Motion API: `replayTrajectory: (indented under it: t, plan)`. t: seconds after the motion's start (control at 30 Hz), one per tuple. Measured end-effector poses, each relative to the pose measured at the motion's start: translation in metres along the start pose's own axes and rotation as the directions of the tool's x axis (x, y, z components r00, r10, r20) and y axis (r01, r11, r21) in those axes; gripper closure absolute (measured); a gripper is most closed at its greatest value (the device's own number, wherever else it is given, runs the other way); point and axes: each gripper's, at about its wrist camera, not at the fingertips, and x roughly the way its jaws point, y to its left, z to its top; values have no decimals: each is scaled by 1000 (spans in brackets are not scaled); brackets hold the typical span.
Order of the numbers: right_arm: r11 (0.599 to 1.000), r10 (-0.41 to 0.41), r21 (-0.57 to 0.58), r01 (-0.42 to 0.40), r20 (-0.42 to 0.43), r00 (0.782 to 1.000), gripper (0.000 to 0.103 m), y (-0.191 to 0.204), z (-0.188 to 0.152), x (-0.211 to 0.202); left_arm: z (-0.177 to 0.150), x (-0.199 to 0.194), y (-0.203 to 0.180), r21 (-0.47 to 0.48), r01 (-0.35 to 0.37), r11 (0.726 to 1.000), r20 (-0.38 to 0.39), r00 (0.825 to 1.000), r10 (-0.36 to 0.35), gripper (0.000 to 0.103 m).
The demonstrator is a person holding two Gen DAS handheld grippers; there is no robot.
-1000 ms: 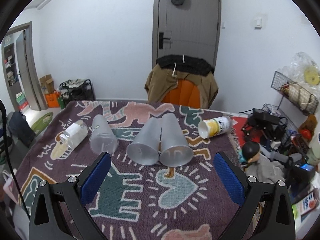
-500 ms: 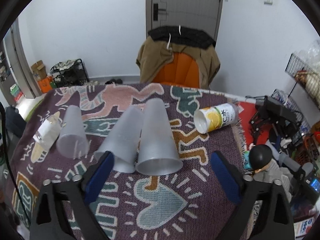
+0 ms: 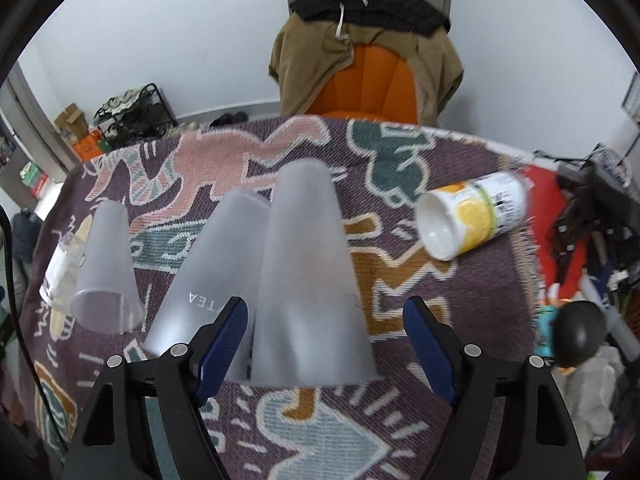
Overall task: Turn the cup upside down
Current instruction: 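Move the right gripper to the frosted cup lying on its side and grasp it, then lift the frosted cup with the right gripper and rotate it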
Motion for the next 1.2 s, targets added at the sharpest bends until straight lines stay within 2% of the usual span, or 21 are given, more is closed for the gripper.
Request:
replayTrajectory:
  t: [0.13, 0.27, 0.37, 0.57, 0.83, 1.03, 1.2]
  plan:
    - [1000, -10, 2, 11, -68, 998, 22, 3, 3, 25, -3, 1, 4, -10, -4, 1000, -9, 1000, 4, 0]
    - [998, 50, 31, -46, -165, 985, 22, 1, 5, 51, -7, -1, 9, -13, -13, 1000, -16, 1000, 13, 0]
    - [999, 46, 31, -41, -178, 983, 25, 0, 4, 59, -10, -3, 13, -10, -22, 1000, -16, 1000, 22, 0]
    - [995, 86, 66, -79, -113, 990, 27, -4, 4, 41, -10, -4, 22, -40, -24, 999, -17, 1000, 23, 0]
    - [993, 95, 66, -94, -25, 995, 27, 0, -4, -9, -8, -16, 15, -31, -3, 1000, 4, 1000, 4, 0]
    - [991, 124, 36, -125, 26, 992, 27, 18, -24, -57, -16, -35, 10, -27, 14, 1000, 31, 999, -13, 0]
    - [983, 178, 22, -180, 55, 982, 27, 40, -49, -90, -30, -48, 11, -54, 38, 998, 40, 999, -36, 0]
